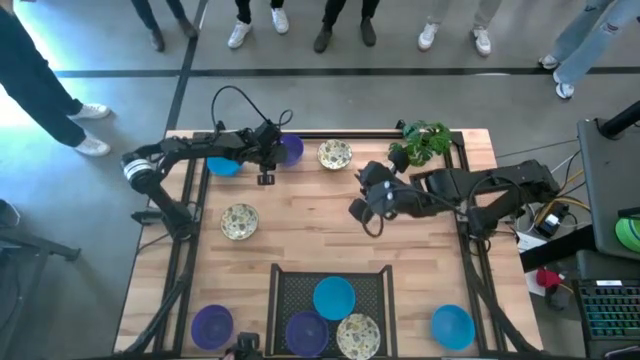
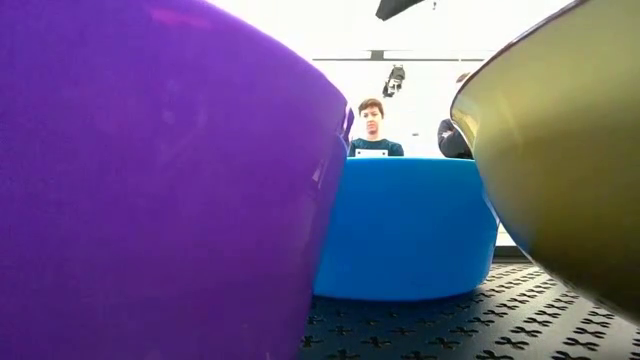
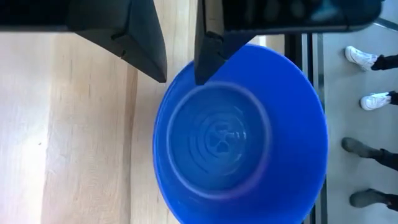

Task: Pick & Place Mini bowls
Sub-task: Stack the top violet bowl on top of the violet bowl on the shelf

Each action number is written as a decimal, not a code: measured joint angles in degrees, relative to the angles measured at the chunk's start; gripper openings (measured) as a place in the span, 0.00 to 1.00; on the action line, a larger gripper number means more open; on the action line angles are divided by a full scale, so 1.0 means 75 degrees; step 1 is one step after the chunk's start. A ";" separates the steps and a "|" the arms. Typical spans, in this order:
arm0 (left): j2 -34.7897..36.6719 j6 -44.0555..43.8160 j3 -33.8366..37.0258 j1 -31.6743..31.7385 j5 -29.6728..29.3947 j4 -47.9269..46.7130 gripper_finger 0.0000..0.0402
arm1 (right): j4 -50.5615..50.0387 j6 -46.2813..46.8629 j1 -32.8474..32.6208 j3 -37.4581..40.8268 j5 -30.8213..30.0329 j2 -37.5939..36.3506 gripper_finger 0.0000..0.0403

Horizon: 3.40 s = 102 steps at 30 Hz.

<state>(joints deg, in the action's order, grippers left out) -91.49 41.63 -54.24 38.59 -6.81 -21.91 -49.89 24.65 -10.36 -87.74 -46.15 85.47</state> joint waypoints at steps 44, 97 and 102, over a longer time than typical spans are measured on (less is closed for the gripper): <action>-0.0301 -0.0114 0.0023 0.0124 -0.0117 0.0171 0.00 | 0.0927 -0.1512 0.1756 0.0073 0.1988 0.0000 0.13; 0.1698 0.1681 0.0023 -0.5529 -0.6182 0.0031 0.00 | 0.8712 -0.3767 0.1718 0.3651 0.3098 0.0003 0.45; 0.1250 0.1859 -0.0160 -0.5576 -0.6504 0.0266 0.00 | 0.8705 -0.3559 0.1832 0.3756 0.3095 0.0003 0.45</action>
<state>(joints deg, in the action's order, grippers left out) -82.11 55.57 -55.44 -3.23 -55.59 -19.92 15.40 -2.05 3.38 -59.58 -22.94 85.49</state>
